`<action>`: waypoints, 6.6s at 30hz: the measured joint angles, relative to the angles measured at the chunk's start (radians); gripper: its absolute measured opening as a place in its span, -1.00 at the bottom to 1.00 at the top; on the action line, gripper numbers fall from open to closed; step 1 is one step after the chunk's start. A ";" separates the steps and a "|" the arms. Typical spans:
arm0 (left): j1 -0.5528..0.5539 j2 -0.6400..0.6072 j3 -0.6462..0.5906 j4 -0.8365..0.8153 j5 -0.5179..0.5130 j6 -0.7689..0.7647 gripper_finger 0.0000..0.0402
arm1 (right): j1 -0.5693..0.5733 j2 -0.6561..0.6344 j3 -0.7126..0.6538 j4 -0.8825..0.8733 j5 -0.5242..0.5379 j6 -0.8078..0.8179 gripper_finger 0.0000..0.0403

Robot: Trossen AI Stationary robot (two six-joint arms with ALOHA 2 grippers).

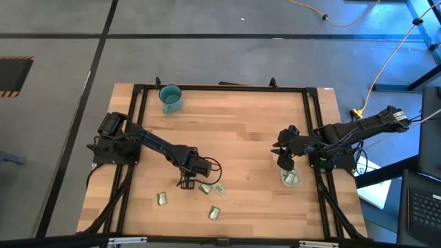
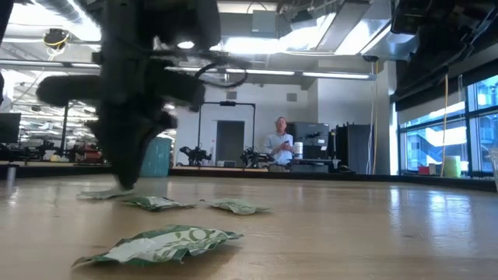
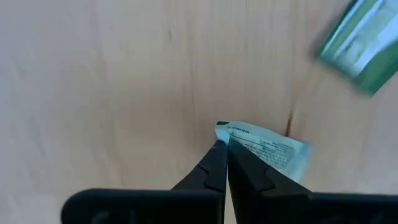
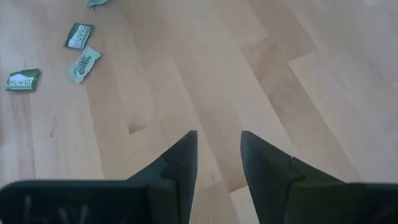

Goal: Pick and place items into bin
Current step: Put the white stevia packet into the transparent bin, then put the green stevia packet into the transparent bin

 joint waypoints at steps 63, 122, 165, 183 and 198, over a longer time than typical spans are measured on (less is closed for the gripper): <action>0.167 -0.008 0.208 0.977 -0.536 0.582 -0.98 | -0.128 0.166 -0.001 0.588 0.176 -0.333 -0.02; 0.208 -0.016 0.206 0.352 -0.034 0.323 -0.51 | 0.132 -0.078 -0.183 -0.063 -0.633 0.478 -0.96; 0.023 -0.015 0.200 0.084 0.071 0.312 -0.52 | 0.144 -0.074 -0.011 -0.096 -0.173 0.194 -0.36; -0.070 0.002 0.017 0.274 0.015 0.217 -0.52 | 0.143 -0.066 -0.011 -0.031 -0.119 0.160 -0.36; -0.066 0.110 0.022 0.270 0.056 0.200 -0.71 | 0.143 -0.066 -0.011 -0.032 -0.120 0.163 -0.36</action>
